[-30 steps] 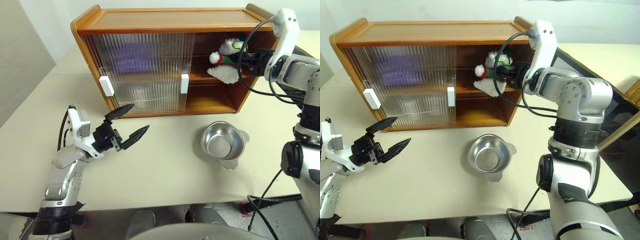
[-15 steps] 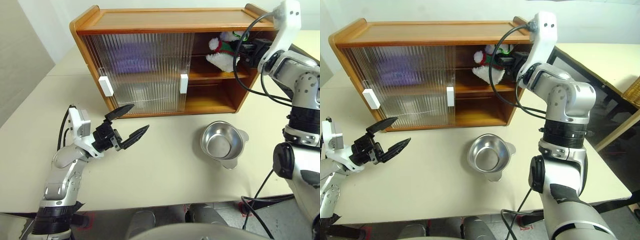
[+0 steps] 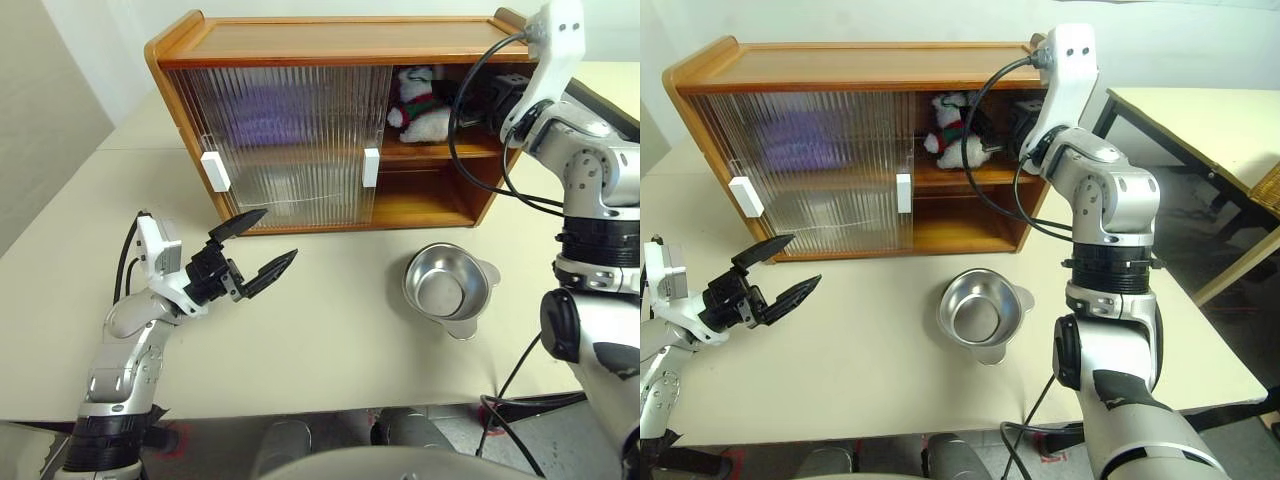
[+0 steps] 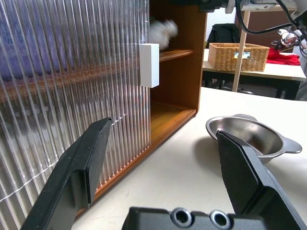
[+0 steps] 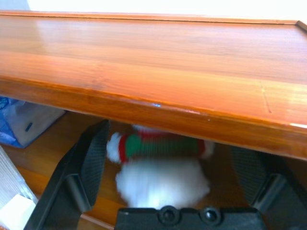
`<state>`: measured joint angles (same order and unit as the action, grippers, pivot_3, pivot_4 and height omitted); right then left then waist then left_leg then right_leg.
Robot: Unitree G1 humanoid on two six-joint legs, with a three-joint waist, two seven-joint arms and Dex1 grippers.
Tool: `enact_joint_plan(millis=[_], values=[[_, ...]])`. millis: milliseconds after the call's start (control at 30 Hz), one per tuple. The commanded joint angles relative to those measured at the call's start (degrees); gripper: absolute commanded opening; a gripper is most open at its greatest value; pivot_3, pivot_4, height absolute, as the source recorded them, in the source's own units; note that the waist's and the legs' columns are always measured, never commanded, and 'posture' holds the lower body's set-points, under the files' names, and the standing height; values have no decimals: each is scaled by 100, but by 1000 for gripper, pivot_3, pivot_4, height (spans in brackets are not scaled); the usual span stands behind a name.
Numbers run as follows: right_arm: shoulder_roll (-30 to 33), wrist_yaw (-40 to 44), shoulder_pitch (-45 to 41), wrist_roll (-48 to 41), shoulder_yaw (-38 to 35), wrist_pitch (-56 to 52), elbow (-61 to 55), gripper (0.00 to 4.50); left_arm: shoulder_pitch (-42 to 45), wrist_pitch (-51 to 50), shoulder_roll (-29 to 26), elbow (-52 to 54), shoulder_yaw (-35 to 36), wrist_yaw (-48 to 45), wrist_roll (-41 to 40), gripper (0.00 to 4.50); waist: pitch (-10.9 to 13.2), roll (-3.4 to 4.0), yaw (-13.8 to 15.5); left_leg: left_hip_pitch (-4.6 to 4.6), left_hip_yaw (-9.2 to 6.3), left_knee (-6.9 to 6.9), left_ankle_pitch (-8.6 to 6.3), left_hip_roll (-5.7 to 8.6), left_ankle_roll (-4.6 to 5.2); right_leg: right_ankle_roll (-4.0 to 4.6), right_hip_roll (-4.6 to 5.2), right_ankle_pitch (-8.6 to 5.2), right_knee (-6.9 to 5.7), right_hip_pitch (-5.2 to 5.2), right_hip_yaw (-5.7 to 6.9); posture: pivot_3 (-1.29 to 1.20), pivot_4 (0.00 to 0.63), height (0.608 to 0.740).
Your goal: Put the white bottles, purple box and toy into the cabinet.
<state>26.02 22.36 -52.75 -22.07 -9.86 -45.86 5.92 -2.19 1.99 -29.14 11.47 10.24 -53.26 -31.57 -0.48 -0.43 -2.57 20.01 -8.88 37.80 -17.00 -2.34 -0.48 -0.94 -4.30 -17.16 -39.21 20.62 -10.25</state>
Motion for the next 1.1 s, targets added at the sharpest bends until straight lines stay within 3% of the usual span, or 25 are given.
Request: enact_joint_plan(millis=[33, 300, 400, 467, 533, 667, 867, 1100], values=[[82, 53, -45, 69, 40, 78, 85, 4470, 29, -59, -5, 109, -85, 22, 54, 4500, 0, 0, 0, 0, 0, 0, 0, 0, 0, 0, 0, 0, 0, -1, 0, -45, 0, 740], [418, 595, 202, -310, 49, -533, -305, 4470, 88, -128, -19, 167, -123, 71, 64, 4500, 0, 0, 5, 0, 1, 1, 1, 1, -2, 1, 0, 0, 1, -3, 0, -47, 0, 740], [1122, 1577, 669, -1081, -15, -1459, -858, 4470, 62, -156, -37, 203, -99, 82, 51, 4500, -2, -4, 73, 1, 2, 3, 4, 4, -9, -9, -1, -14, 3, -18, 1, -41, 0, 740], [1946, 2582, 1257, -1662, -5, -1891, -1335, 4470, 18, -168, -54, 224, -68, 69, 25, 4500, -1, -9, 127, 5, 4, 5, 7, 11, -19, -15, 0, -25, 6, -24, -4, -40, 1, 740], [2758, 3341, 1908, -1920, -3, -2079, -1451, 4470, -7, -167, -65, 221, -51, 52, 19, 4500, 0, -9, 192, 4, 5, 9, 40, 18, -95, -17, 0, -46, 5, -35, -9, -41, 3, 740], [3381, 3792, 2803, -1998, -223, -2096, -1047, 4470, 1, -159, -49, 203, -54, 37, 25, 4500, 1, -18, 185, -6, 19, 11, 36, 21, -103, 21, 1, -83, 3, -50, -13, -52, 7, 740], [3119, 3568, 3681, -1932, -631, -1931, -445, 4470, 0, -128, -12, 178, -129, -2, 63, 4500, 5, -26, 145, -20, 35, 23, 1, 20, -36, -19, 0, -96, 1, -60, -18, -55, 9, 740], [2464, 2840, 3748, -2018, -940, -2474, 517, 4470, -21, -143, -34, 200, -154, -19, 87, 4500, 5, -25, 125, -27, 35, 33, 7, 18, -23, -21, 0, -72, 1, -68, -18, -53, 7, 740]])
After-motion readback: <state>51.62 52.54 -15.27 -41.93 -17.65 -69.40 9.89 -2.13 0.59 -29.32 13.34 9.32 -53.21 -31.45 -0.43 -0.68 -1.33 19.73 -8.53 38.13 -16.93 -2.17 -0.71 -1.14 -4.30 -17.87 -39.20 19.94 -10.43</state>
